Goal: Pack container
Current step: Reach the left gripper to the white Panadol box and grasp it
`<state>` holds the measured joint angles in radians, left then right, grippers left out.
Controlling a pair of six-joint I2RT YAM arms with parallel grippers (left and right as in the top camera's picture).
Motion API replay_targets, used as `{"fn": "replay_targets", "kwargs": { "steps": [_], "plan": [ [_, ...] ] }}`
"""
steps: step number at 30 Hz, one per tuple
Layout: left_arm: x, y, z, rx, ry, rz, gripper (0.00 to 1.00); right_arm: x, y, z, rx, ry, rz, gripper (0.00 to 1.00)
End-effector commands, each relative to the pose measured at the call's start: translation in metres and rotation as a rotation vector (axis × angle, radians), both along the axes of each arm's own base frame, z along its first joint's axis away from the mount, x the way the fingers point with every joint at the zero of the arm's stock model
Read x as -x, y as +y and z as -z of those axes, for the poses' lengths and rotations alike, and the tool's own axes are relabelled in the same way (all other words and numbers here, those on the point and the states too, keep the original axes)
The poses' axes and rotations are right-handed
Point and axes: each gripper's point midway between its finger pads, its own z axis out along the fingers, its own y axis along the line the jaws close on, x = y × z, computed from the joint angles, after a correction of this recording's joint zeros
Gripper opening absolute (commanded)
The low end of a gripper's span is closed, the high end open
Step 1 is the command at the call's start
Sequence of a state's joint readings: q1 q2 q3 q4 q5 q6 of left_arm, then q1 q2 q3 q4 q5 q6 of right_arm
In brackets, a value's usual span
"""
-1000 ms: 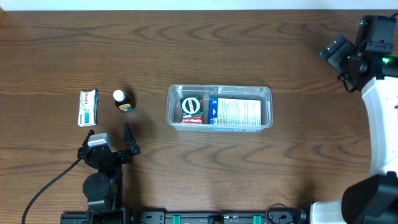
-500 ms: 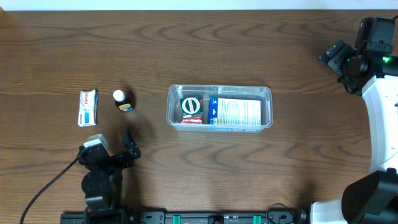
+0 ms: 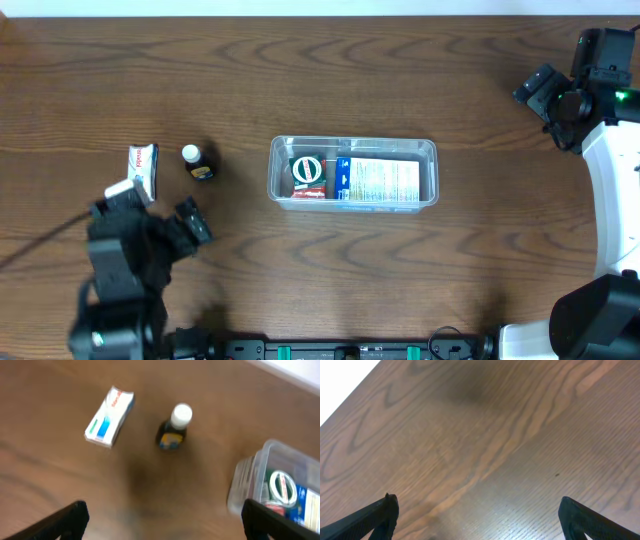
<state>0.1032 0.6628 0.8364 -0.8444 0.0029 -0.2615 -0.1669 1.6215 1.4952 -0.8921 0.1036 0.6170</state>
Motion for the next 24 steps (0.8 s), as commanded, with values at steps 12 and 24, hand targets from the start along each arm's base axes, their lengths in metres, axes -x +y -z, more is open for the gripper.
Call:
{"fn": "replay_targets", "kwargs": {
  "steps": [12,24],
  "plan": [
    [-0.041,0.017,-0.024,-0.088,0.291,0.12,0.98,0.0,-0.002,-0.001,0.008,-0.001,-0.001,0.99],
    [-0.078,0.083,0.049,0.058,0.456,-0.015,0.98,0.0,-0.002,-0.001,0.008,-0.001,-0.001,0.99]
  ]
}}
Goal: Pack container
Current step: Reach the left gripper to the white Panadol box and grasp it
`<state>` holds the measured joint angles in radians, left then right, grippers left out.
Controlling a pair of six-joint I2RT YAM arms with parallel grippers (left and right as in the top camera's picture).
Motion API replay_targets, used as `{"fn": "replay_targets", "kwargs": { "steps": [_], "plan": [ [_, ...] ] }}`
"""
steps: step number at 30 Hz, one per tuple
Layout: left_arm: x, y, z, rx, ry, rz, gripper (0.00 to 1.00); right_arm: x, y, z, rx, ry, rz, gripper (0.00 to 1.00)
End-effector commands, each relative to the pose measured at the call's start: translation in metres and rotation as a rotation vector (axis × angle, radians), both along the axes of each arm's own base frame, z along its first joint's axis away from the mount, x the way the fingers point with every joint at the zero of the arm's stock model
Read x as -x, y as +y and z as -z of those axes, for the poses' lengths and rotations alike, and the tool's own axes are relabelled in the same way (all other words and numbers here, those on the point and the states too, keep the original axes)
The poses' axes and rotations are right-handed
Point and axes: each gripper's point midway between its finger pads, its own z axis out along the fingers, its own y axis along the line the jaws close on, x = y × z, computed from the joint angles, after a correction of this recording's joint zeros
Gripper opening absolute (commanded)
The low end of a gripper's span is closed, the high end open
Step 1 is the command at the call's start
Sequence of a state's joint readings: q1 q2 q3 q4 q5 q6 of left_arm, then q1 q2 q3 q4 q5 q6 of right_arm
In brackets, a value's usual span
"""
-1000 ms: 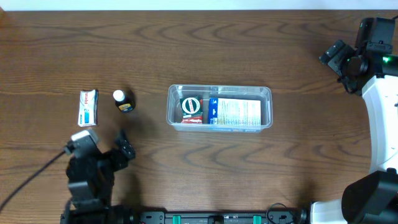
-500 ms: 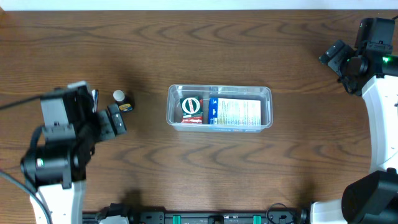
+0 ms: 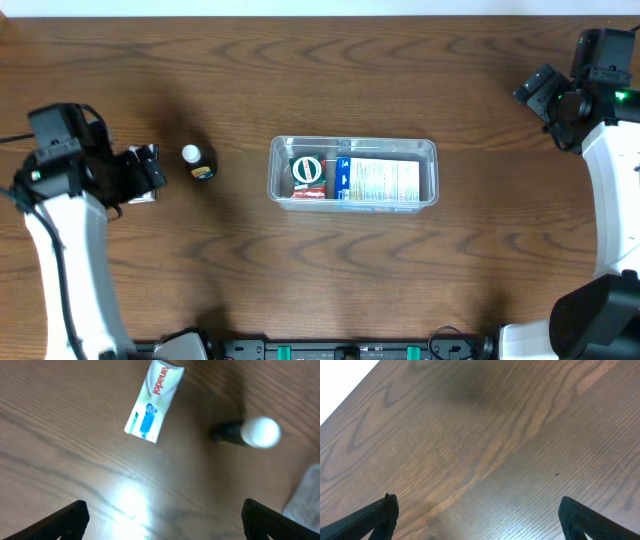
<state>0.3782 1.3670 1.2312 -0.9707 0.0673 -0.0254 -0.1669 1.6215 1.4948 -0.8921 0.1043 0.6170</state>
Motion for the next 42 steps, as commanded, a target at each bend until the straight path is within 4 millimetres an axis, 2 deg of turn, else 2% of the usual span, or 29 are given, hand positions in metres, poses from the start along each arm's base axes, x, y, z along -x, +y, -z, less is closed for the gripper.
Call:
{"fn": "replay_targets", "kwargs": {
  "steps": [1,9,13,23,28,42],
  "plan": [
    [-0.013,0.005,0.017,0.038,0.024,0.02,0.98,0.0,-0.002,-0.001,0.008,-0.001,-0.001,0.99],
    [-0.032,0.013,0.071,0.043,0.14,0.148,0.98,0.0,-0.002,-0.001,0.008,-0.001,-0.002,0.99],
    [-0.042,0.017,0.086,0.029,0.15,0.199,0.98,0.0,-0.002,-0.001,0.007,-0.001,-0.002,0.99],
    [-0.053,0.038,0.097,-0.089,0.166,0.315,0.99,0.0,-0.002,-0.001,0.008,-0.001,-0.002,0.99],
    [-0.056,0.047,0.101,-0.096,0.154,0.3,0.99,0.0,-0.002,-0.001,0.007,-0.001,-0.002,0.99],
    [-0.054,0.047,0.132,-0.055,0.217,0.304,0.99,0.0,-0.002,-0.001,0.008,-0.001,-0.001,0.99]
  ]
}}
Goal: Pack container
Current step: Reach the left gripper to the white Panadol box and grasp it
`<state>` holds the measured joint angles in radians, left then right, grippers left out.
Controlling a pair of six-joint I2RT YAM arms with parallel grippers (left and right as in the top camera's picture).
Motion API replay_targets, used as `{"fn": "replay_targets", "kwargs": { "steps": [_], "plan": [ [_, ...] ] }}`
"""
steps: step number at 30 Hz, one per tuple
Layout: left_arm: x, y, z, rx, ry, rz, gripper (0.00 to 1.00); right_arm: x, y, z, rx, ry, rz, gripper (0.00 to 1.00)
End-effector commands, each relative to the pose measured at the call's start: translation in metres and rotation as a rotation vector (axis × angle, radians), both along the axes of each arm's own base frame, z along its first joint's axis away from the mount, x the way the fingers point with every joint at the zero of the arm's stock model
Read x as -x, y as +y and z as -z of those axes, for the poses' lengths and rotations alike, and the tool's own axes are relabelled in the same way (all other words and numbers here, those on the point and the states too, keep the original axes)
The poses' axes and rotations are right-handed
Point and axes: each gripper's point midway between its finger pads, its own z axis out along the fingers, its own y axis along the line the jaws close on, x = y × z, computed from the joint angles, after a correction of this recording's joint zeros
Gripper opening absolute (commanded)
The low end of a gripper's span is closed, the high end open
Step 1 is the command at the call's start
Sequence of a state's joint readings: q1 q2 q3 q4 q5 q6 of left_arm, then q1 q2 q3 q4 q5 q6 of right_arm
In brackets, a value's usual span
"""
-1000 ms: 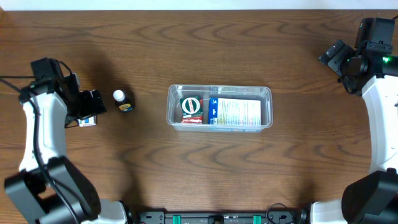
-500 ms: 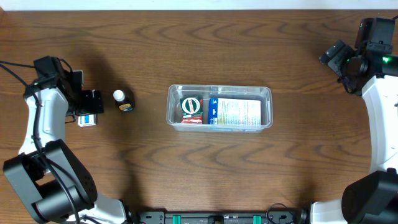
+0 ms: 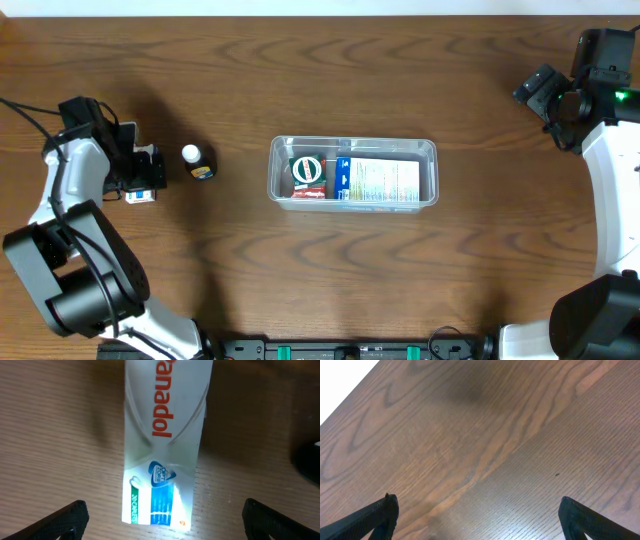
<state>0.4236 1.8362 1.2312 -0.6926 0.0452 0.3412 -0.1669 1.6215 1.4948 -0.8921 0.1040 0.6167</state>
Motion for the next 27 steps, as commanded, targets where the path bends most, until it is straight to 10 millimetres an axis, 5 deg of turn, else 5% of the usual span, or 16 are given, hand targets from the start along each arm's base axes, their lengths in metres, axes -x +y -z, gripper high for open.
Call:
{"fn": "replay_targets", "kwargs": {
  "steps": [1,9,18,27],
  "plan": [
    [-0.005,0.005,0.0,-0.014,-0.008,0.005,0.99,0.0,-0.002,-0.001,0.007,-0.001,-0.001,0.99],
    [-0.001,0.004,0.025,0.011,0.049,0.006,0.99,0.0,-0.002,-0.001,0.008,-0.001,-0.001,0.99],
    [-0.006,0.006,0.028,0.004,0.038,0.016,0.98,0.0,-0.002,-0.001,0.008,-0.001,-0.001,1.0],
    [-0.006,0.006,0.028,0.004,0.037,0.015,0.58,0.0,-0.002,-0.001,0.007,-0.001,-0.001,0.99]
  ]
}}
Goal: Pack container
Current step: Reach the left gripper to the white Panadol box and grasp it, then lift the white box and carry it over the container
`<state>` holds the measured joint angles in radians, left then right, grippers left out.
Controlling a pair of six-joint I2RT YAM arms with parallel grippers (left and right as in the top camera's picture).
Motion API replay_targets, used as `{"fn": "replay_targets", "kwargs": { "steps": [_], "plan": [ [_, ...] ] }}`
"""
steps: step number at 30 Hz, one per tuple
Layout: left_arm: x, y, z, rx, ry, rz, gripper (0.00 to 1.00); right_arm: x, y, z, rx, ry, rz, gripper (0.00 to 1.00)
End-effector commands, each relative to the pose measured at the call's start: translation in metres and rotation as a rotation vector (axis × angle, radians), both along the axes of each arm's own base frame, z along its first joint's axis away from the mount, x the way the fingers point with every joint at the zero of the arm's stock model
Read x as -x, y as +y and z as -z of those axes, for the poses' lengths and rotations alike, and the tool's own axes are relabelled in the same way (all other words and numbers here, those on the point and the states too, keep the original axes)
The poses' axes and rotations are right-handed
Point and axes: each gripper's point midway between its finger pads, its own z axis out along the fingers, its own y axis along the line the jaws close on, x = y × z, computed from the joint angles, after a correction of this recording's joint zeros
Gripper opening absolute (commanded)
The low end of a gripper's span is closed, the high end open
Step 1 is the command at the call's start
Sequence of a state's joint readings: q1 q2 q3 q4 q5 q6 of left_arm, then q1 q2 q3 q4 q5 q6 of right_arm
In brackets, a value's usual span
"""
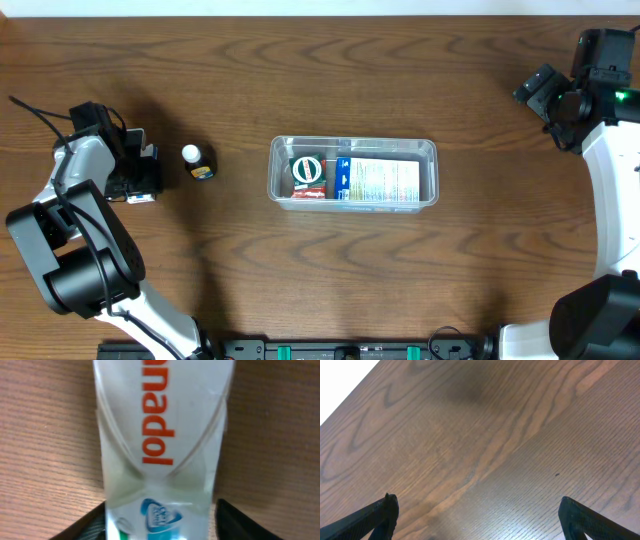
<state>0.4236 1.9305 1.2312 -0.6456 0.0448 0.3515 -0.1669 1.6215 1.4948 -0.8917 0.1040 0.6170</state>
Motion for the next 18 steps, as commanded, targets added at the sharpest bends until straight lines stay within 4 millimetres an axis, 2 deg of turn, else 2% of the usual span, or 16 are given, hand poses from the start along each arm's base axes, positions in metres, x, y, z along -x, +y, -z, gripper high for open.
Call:
{"fn": "replay_targets", "kwargs": {
  "steps": [1,4,13,15,18],
  "plan": [
    [-0.003,0.004,-0.003,-0.014,-0.007,0.006,0.5,0.0,-0.002,-0.001,0.008,-0.001,-0.001,0.99],
    [-0.003,0.004,-0.003,-0.013,-0.007,0.005,0.4,0.0,-0.002,-0.001,0.008,-0.001,-0.001,0.99],
    [-0.004,0.005,-0.007,-0.01,-0.017,-0.037,0.38,0.0,-0.002,-0.001,0.008,-0.001,-0.002,0.99],
    [-0.005,0.005,-0.012,-0.015,-0.033,-0.047,0.38,0.0,-0.002,-0.001,0.008,-0.001,-0.001,0.99],
    [-0.013,0.009,-0.032,-0.033,-0.089,-0.078,0.38,0.0,-0.002,-0.001,0.008,-0.001,-0.002,0.99]
  ]
}}
